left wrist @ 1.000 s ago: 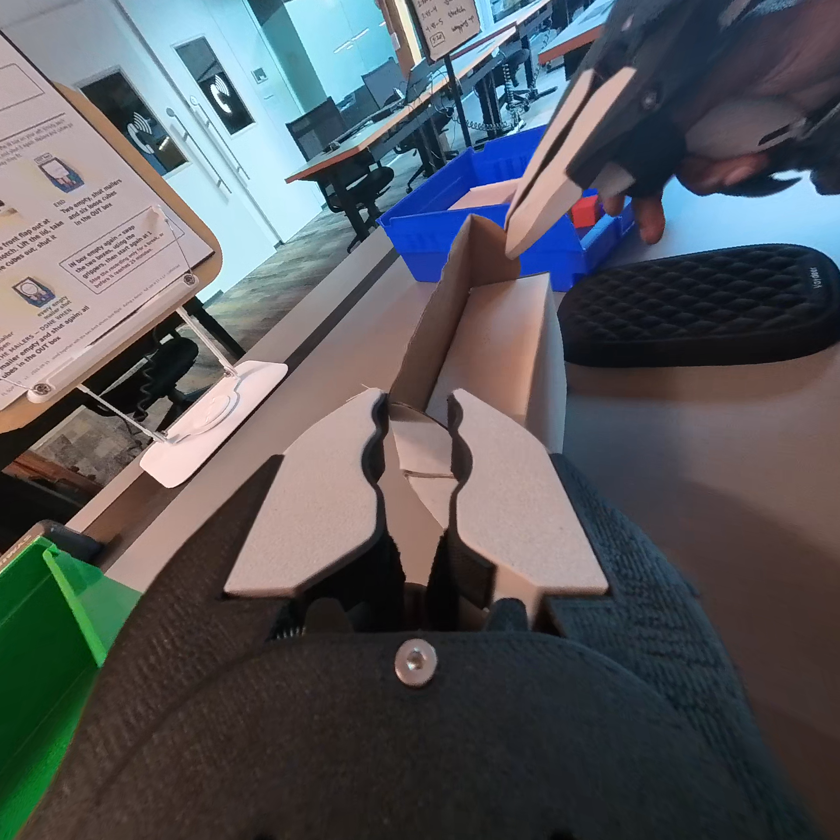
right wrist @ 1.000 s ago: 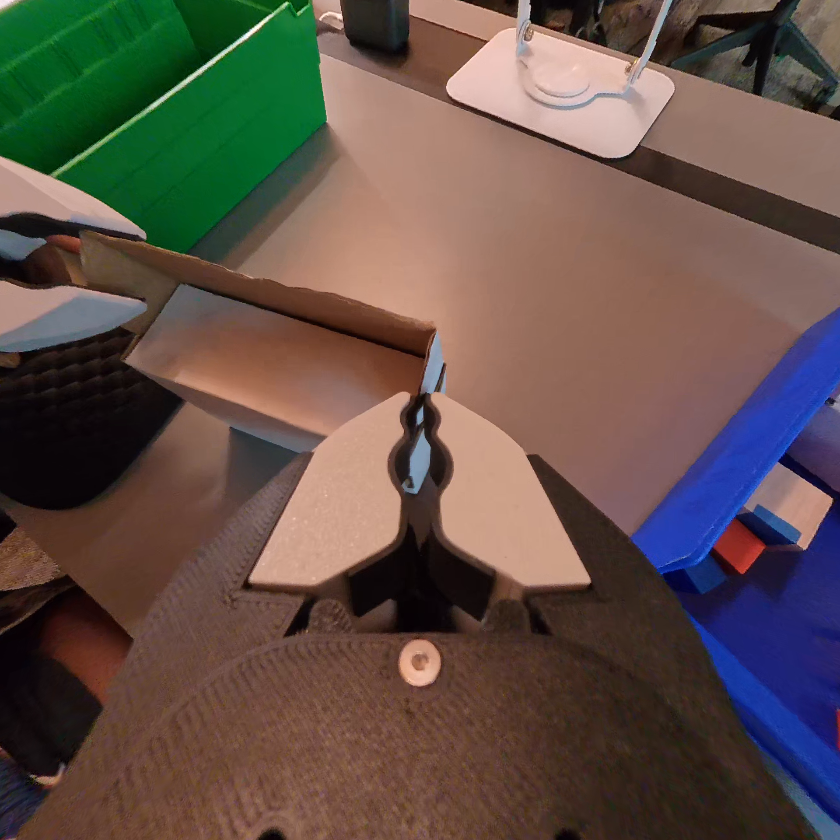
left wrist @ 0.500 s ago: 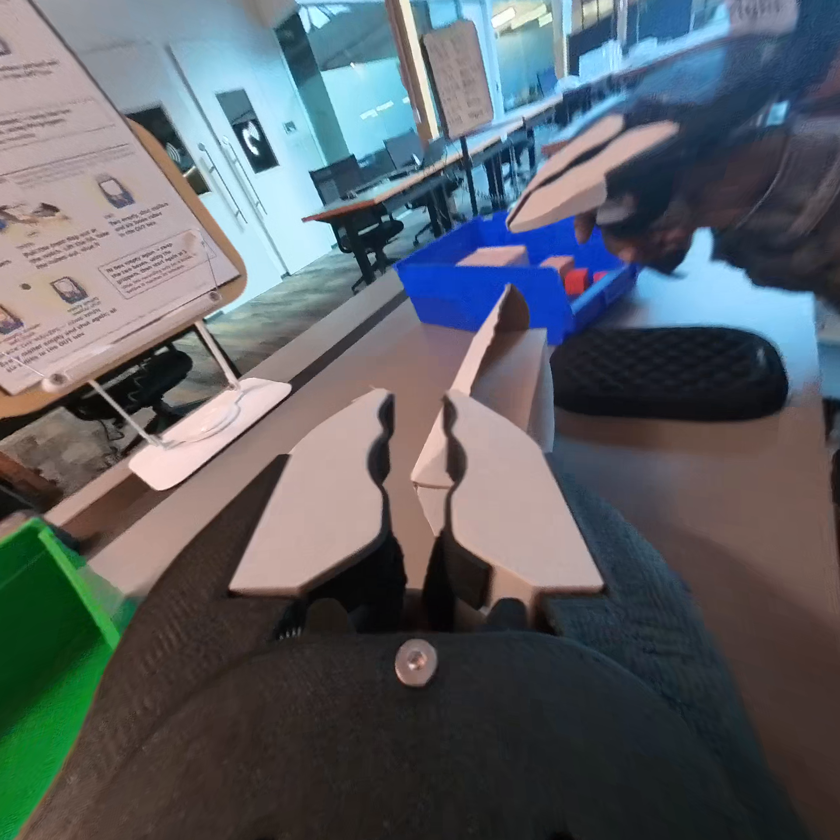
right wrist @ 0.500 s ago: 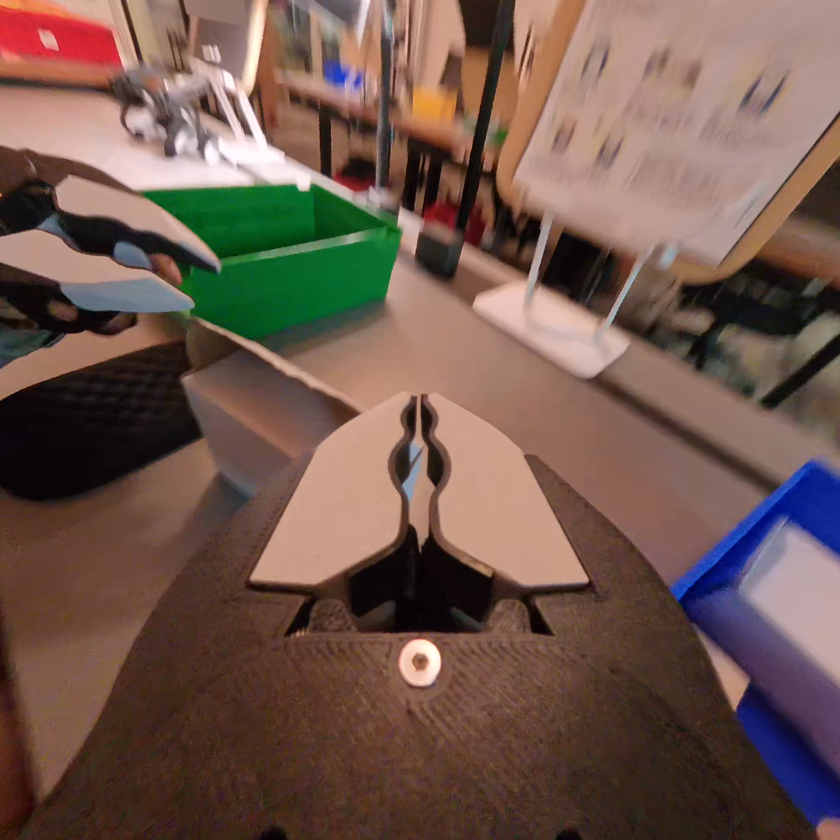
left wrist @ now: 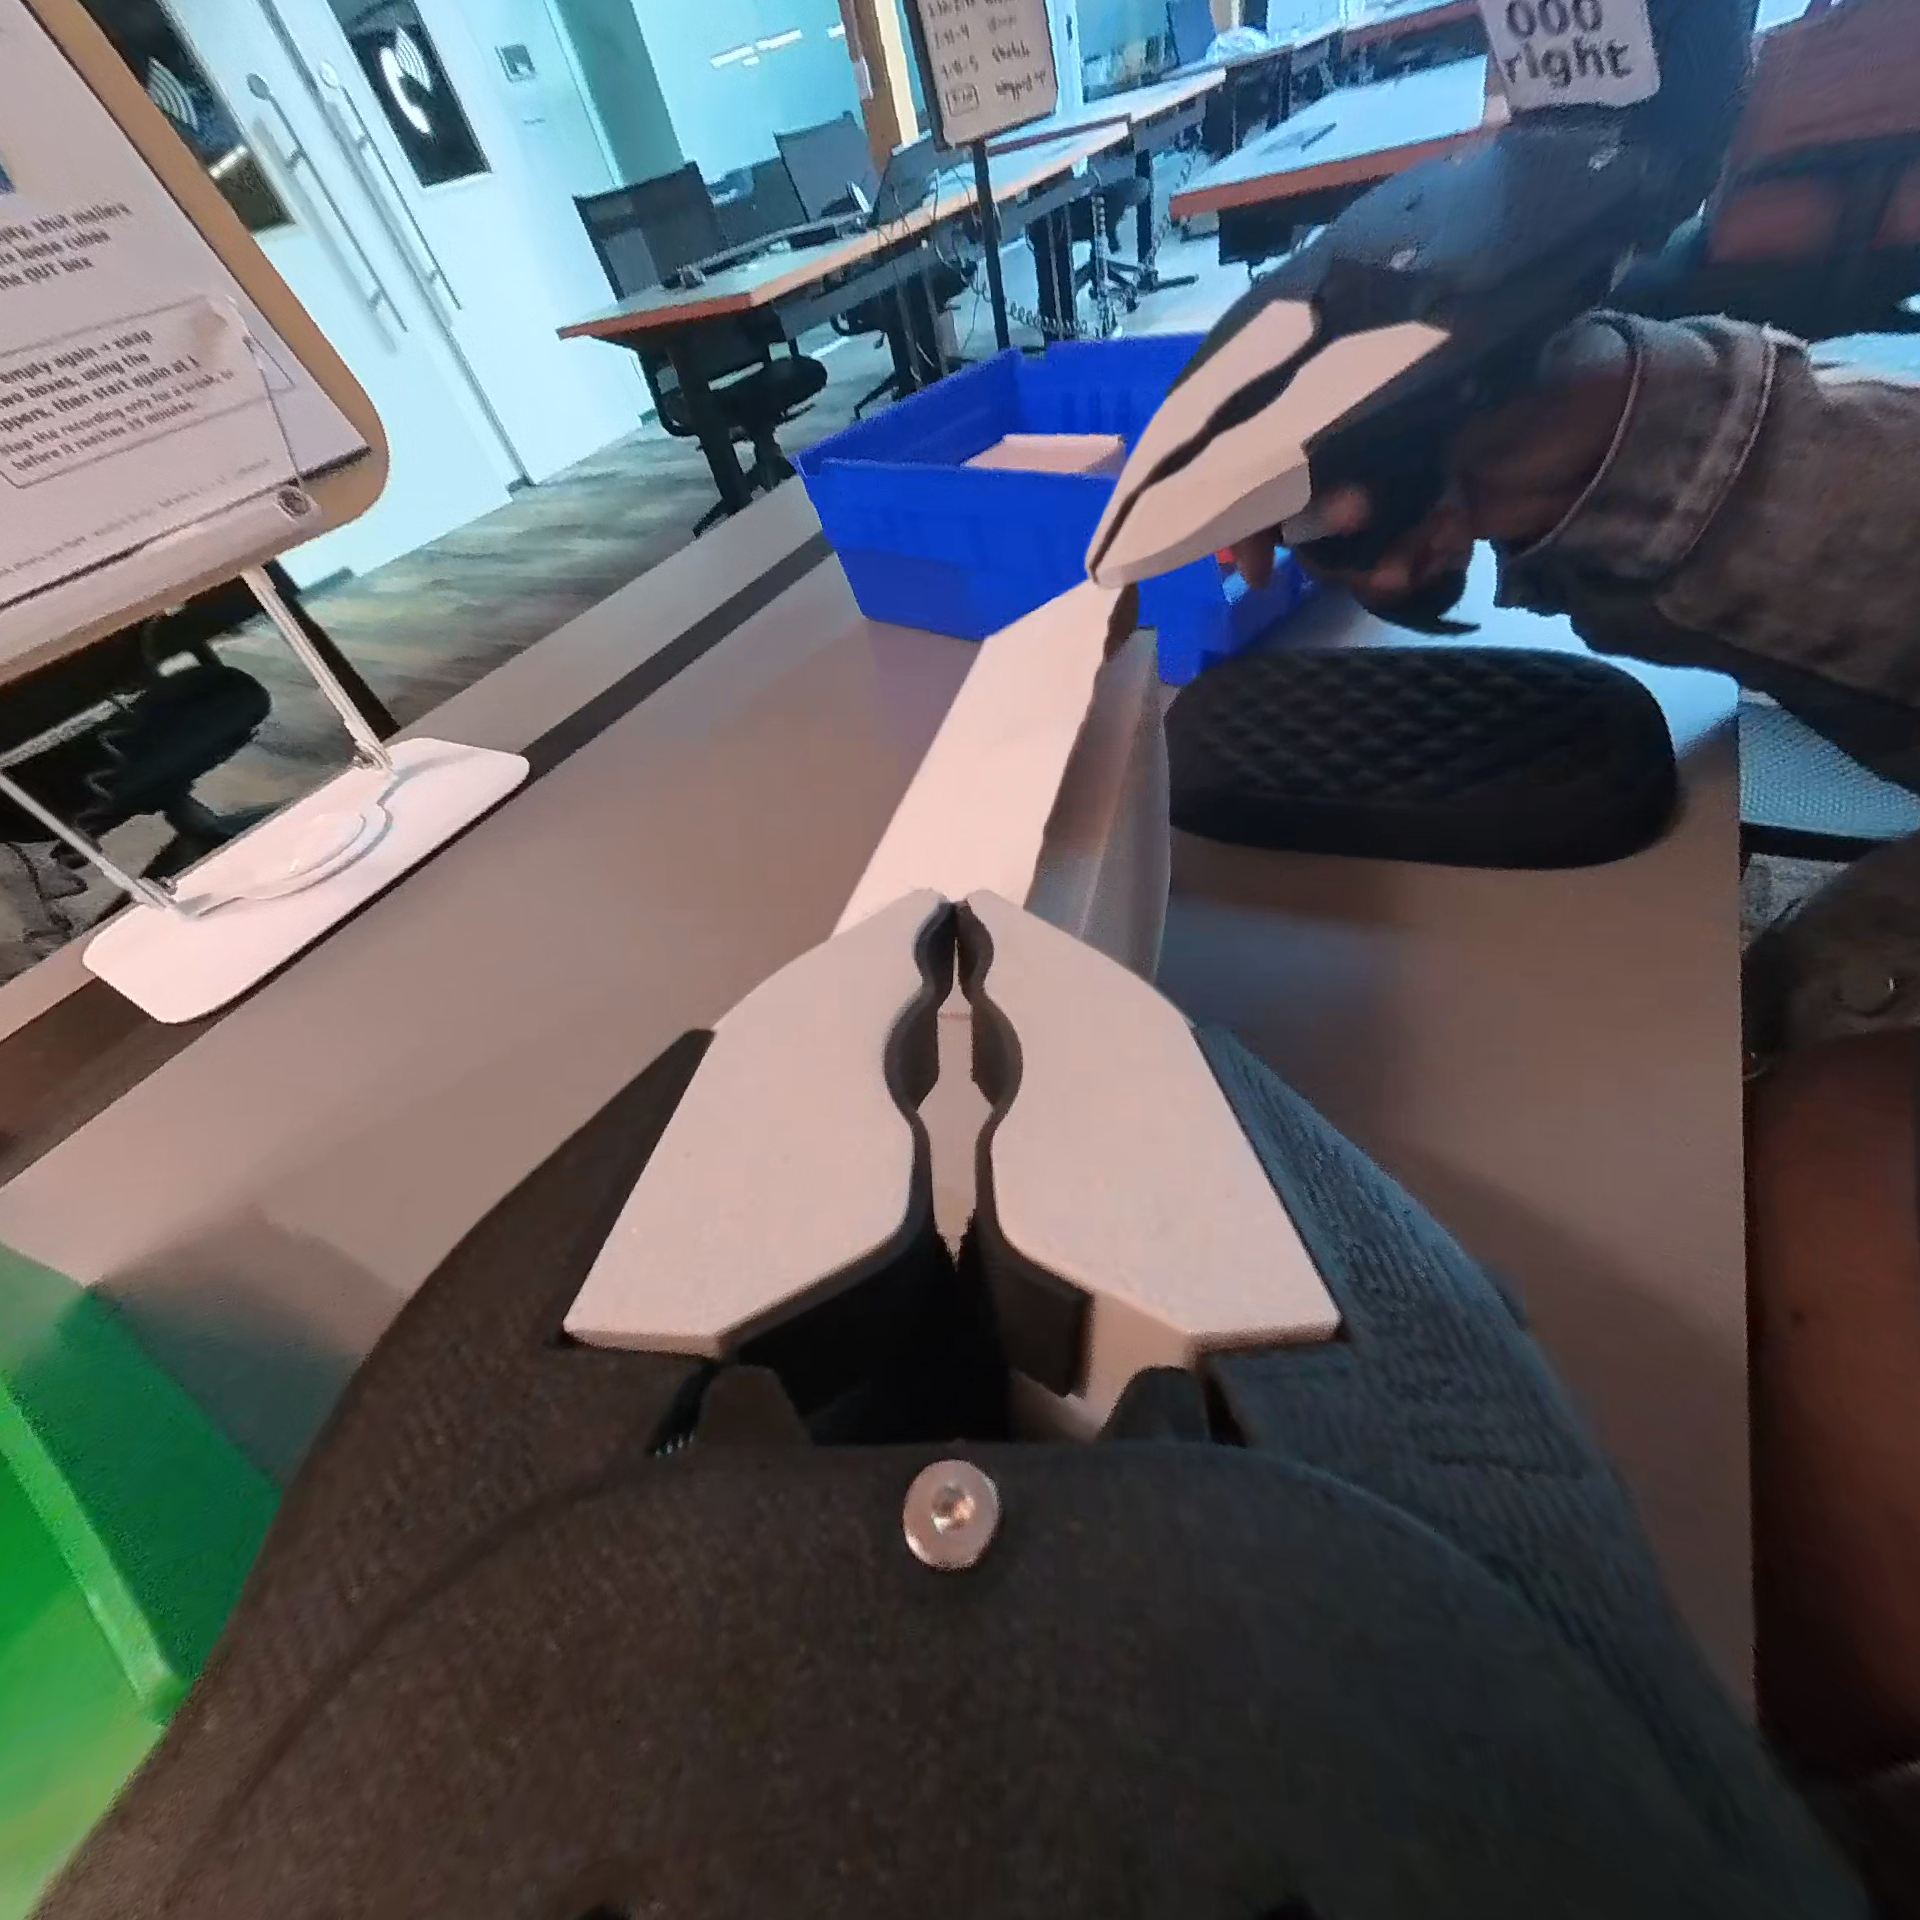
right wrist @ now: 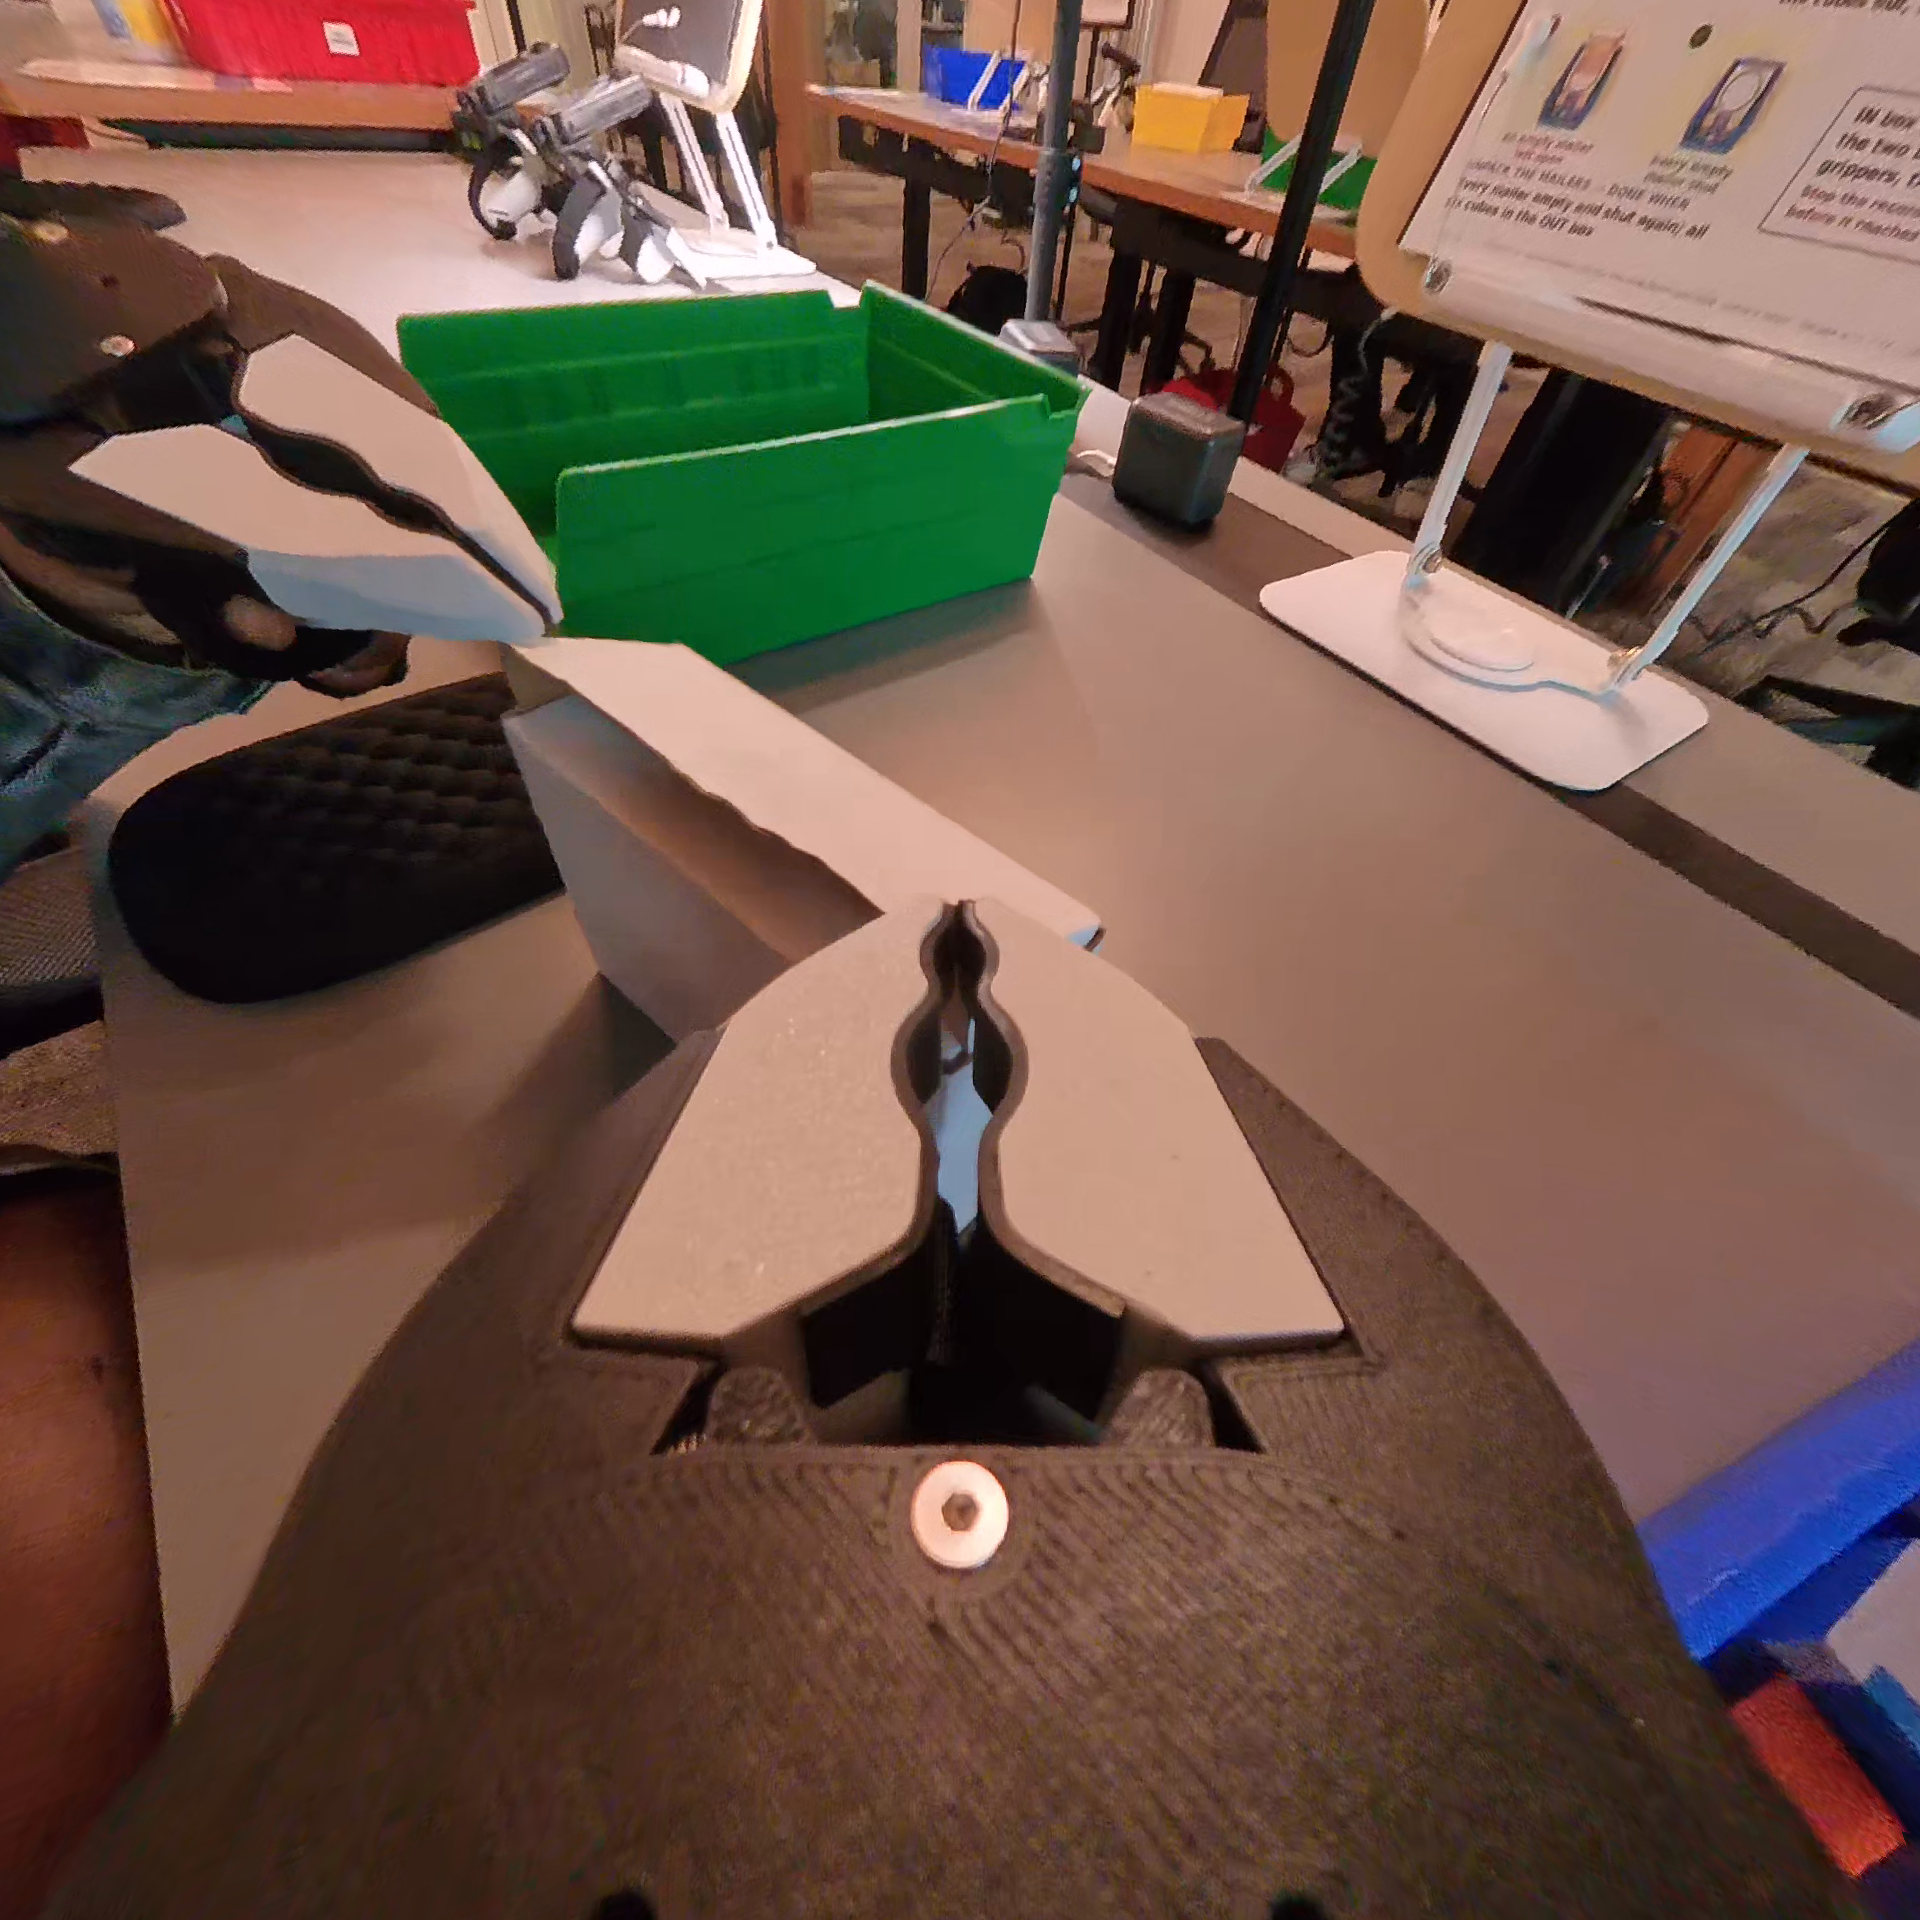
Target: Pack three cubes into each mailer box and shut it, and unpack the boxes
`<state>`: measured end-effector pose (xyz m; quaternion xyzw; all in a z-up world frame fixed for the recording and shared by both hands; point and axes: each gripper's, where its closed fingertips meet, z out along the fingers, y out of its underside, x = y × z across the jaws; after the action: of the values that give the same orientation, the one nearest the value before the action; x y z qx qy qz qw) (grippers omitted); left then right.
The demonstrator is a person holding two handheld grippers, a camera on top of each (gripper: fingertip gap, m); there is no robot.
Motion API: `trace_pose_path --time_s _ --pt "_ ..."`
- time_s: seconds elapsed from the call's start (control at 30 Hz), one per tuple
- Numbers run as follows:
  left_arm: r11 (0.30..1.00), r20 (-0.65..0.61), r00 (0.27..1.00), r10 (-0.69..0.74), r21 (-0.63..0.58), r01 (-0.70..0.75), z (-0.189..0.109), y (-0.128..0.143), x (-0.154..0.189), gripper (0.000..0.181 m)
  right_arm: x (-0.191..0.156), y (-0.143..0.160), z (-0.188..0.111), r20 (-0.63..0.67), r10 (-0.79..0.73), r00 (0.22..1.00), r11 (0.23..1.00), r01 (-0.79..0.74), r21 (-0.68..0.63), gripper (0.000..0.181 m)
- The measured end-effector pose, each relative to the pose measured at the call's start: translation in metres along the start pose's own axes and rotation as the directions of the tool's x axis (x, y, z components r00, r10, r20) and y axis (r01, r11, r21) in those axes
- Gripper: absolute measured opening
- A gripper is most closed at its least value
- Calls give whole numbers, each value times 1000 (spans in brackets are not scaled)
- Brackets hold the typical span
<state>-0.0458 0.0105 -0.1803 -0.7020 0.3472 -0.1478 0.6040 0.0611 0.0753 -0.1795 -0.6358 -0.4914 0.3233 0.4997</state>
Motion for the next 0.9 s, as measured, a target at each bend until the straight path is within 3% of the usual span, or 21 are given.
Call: trace_pose_path --time_s 0.37,0.5,0.53,0.6,0.63,0.73,0.8,0.9 --pt "994 -55 998 -36 -108 30 2 17 8 1 -6 19 1 46 66 997 998 -66 -2 0" --pt "994 17 1000 -16 -108 18 3 17 1 0 -5 17 1 30 40 999 999 -41 15 0" --pt "995 66 997 -30 -98 36 2 17 -5 8 -5 16 1 20 36 999 999 -37 26 8" --pt "992 88 990 -110 -51 115 -2 14 -7 45 -5 13 -3 46 78 996 994 -81 68 37" --pt "985 72 984 -165 -31 167 -5 13 -5 55 -7 10 -5 82 117 990 989 -124 85 59" --pt "968 55 971 -232 -80 236 -6 24 -1 64 -8 22 -3 141 181 973 983 -181 -11 80" --pt "968 67 976 -209 -126 216 0 32 -1 59 -7 36 3 109 137 985 988 -129 -81 73" --pt "978 80 988 -131 -152 142 12 31 -4 41 -3 34 8 41 35 999 997 -32 -77 40"
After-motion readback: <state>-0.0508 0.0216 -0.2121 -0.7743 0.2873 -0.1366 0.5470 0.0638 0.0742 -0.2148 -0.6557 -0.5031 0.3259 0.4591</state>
